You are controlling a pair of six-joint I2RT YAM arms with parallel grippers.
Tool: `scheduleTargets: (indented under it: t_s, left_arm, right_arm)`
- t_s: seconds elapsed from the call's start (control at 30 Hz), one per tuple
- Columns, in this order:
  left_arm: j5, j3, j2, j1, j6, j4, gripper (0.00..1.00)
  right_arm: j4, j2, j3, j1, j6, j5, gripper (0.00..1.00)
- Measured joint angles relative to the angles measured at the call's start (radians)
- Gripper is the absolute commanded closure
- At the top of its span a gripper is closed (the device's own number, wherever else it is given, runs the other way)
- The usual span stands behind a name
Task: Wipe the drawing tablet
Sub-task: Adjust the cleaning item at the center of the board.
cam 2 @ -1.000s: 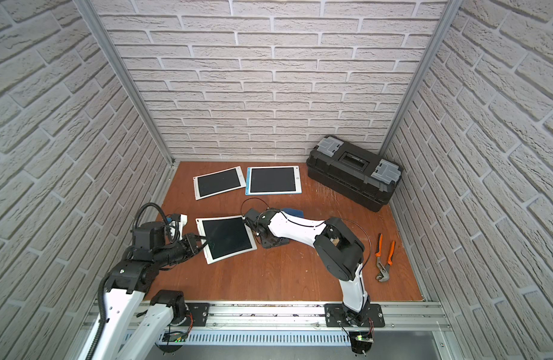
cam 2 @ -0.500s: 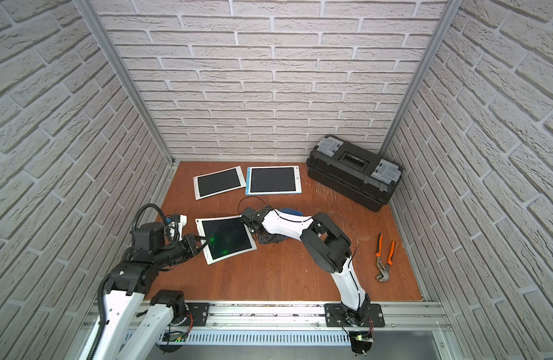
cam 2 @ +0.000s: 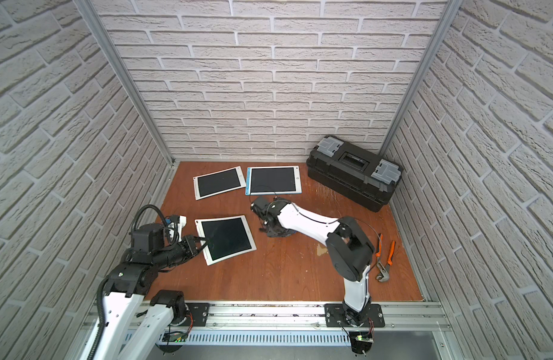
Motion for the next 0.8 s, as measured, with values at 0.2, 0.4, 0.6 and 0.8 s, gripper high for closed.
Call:
scheduleTargets:
  t_s: [0.2, 0.4, 0.6, 0.8]
  left_arm:
    - [0.0, 0.0, -0.002, 0.0, 0.0, -0.003, 1.0]
    - [0.0, 0.0, -0.001, 0.0, -0.003, -0.003, 1.0]
    - [0.0, 0.001, -0.003, 0.0, -0.003, -0.005, 1.0]
    - [0.0, 0.002, -0.034, 0.0, -0.003, -0.023, 1.0]
  right_arm:
    - [-0.146, -0.103, 0.312, -0.241, -0.17, -0.151, 0.98]
    - [-0.28, -0.076, 0.577, -0.241, -0.264, -0.238, 0.98]
    - [-0.344, -0.024, 0.671, -0.256, -0.3, -0.238, 0.98]
    - [-0.348, -0.004, 0.618, -0.263, -0.329, -0.294, 0.98]
